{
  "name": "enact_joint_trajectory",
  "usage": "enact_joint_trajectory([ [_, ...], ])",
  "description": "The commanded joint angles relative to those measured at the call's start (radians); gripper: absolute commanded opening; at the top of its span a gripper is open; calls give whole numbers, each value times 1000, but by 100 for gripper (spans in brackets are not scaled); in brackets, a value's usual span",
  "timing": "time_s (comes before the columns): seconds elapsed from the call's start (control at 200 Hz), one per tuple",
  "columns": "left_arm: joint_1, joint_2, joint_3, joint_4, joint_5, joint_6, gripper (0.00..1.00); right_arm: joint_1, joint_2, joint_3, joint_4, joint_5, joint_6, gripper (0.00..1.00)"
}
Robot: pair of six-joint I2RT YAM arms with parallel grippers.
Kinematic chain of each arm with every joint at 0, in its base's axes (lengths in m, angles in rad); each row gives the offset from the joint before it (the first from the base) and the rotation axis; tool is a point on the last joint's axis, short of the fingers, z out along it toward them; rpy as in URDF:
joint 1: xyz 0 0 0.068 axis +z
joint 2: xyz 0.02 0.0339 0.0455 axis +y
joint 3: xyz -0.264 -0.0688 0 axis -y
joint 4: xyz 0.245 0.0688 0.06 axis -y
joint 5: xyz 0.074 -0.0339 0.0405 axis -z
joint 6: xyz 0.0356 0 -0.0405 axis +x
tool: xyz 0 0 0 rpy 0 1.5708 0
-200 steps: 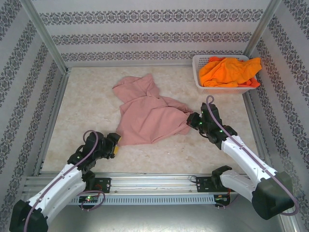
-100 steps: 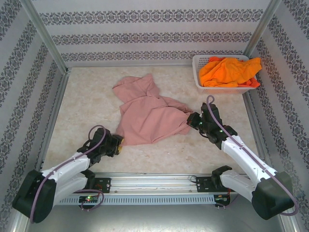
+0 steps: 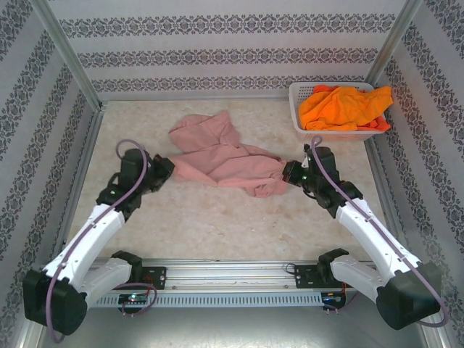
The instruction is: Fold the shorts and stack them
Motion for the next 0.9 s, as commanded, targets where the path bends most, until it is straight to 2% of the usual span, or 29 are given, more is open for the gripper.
enact_joint_trajectory([
  [0.0, 34, -7, 154, -166, -97, 330, 0, -16, 24, 123, -5, -34, -131, 0],
  [0.12, 57, 78, 327, -175, -98, 477, 0, -16, 130, 298, -18, -52, -225, 0],
  [0.24, 102, 206, 525, -175, -90, 566, 0, -18, 282, 552, -42, -70, -299, 0],
  [0.42, 221, 421, 825, -175, -54, 617, 0, -16, 533, 950, -47, -125, -318, 0],
  [0.659, 351, 692, 1250, -190, -6, 586, 0, -7, 915, 1590, -126, -226, -271, 0],
  [0.749, 388, 809, 1488, -228, 43, 553, 0, -16, 1073, 1905, -159, -261, -226, 0],
  [0.804, 398, 891, 1693, -278, 74, 551, 0, -29, 1151, 2069, -134, -294, -173, 0],
  [0.894, 407, 1000, 2019, -332, 75, 558, 0, -54, 1190, 2164, 3, -353, -70, 0],
])
